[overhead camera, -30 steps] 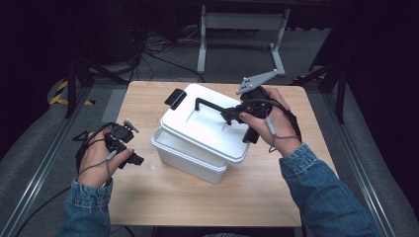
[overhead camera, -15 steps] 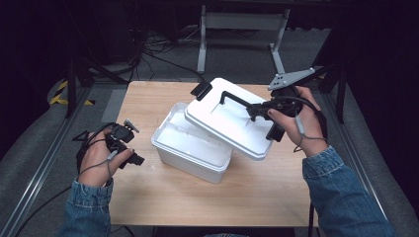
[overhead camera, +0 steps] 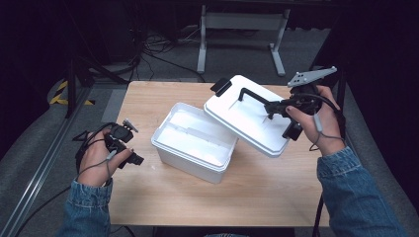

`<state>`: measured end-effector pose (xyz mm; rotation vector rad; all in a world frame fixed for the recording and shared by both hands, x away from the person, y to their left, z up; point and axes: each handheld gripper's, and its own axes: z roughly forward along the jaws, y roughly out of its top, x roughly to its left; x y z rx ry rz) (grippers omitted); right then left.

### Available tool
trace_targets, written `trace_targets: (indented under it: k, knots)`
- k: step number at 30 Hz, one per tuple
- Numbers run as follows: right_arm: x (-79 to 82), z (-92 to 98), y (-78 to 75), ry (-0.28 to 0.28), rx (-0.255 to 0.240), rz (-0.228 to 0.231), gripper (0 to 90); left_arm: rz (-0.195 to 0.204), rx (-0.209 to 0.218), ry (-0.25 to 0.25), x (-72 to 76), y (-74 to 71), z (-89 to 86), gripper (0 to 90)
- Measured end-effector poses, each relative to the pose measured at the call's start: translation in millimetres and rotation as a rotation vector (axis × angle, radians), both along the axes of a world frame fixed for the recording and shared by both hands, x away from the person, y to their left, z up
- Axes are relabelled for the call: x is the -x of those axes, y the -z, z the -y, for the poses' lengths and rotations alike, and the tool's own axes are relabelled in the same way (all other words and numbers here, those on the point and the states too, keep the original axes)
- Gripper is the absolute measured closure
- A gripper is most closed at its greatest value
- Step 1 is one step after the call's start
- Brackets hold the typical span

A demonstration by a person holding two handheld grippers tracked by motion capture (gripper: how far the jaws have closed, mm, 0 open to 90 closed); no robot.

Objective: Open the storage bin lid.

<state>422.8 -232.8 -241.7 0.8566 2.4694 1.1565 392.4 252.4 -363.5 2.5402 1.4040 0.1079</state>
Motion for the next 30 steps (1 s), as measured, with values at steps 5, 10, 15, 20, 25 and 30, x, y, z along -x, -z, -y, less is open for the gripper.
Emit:
trace_targets:
  k: [5, 10, 15, 20, 25, 30]
  knots:
    - [-2.8, 10.0, 1.1, 0.028, -0.003, -0.004, 84.9, -0.001, 0.001, 0.000, 0.1, 0.1, 0.0, 19.4]
    - [-8.6, 20.6, 4.4, 0.056, 0.011, -0.003, 84.9, 0.003, 0.000, 0.002, -0.4, 1.0, -0.6, 19.4]
    - [-14.9, 28.9, 10.1, 0.087, 0.022, -0.005, 84.9, -0.005, 0.002, -0.002, -1.0, 1.7, -1.4, 19.4]
    - [-24.2, 38.2, 21.3, 0.125, 0.030, -0.028, 84.9, -0.007, 0.002, -0.004, -0.6, 1.4, -1.6, 19.4]
    - [-33.6, 48.1, 37.7, 0.160, 0.045, -0.052, 84.9, -0.007, 0.004, -0.006, -0.9, 2.3, -1.4, 19.4]
    - [-40.6, 54.5, 56.5, 0.176, 0.059, -0.083, 84.9, -0.013, 0.004, -0.005, -1.1, 2.4, -1.0, 19.4]
